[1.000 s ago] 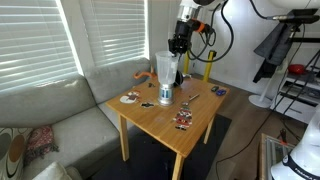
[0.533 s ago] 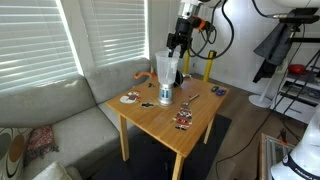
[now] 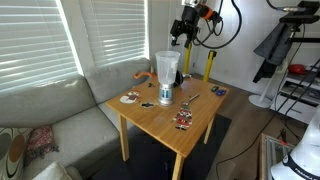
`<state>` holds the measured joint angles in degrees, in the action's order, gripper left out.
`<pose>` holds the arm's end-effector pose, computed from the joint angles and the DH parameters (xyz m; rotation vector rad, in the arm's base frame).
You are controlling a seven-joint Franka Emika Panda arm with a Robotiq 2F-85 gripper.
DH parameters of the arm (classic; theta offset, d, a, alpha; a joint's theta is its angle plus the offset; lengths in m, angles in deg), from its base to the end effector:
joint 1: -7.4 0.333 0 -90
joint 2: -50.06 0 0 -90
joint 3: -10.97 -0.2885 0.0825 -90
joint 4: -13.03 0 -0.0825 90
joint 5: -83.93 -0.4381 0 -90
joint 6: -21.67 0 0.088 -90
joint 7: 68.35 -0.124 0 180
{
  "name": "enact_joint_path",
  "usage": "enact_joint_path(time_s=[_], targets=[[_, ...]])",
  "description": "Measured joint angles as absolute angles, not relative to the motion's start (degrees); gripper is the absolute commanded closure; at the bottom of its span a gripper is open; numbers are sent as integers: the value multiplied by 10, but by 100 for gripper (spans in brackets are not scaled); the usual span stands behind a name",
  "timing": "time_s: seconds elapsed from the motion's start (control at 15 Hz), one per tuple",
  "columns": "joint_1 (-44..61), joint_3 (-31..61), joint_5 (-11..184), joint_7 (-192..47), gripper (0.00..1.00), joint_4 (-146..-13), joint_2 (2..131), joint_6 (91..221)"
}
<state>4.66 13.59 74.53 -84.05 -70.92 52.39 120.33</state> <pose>0.6373 -0.0413 0.6279 -2.8944 0.5483 -0.2966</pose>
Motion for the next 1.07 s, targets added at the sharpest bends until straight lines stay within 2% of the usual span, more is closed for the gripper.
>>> enact_joint_path(time_s=[0.67, 1.07], targets=[[-7, 191, 752, -776, 0, -818, 456, 1194], [-3, 189, 753, -706, 0, -909, 444, 1208]])
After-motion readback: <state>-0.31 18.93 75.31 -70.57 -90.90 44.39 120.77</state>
